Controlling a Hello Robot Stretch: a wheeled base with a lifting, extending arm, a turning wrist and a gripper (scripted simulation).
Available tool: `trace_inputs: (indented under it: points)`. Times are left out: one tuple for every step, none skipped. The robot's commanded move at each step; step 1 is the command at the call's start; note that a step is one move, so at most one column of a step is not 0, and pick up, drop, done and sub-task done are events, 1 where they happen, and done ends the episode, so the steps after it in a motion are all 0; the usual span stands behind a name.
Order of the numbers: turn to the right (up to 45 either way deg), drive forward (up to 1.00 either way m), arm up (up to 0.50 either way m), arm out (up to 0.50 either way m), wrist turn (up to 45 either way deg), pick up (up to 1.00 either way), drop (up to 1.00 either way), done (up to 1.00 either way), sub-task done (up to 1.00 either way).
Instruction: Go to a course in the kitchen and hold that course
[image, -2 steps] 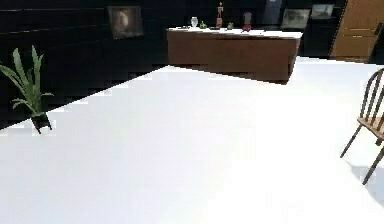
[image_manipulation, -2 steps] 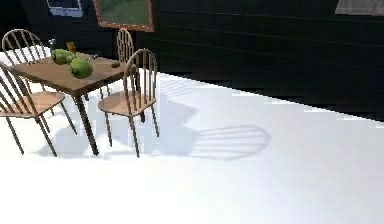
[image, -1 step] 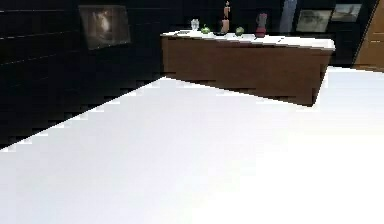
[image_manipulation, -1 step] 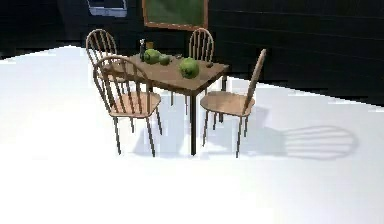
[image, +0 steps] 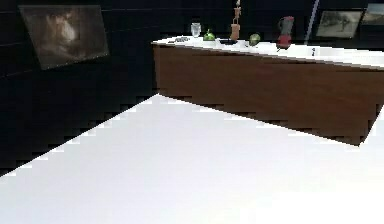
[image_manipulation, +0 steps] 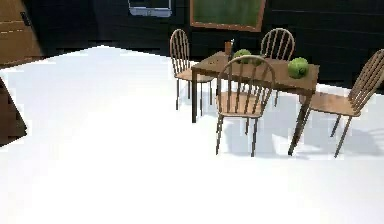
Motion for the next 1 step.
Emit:
trace_inputs:
  points:
    - [0.0,1.00,0.00,0.00,0.0,0.00,0.00,0.00,0.00]
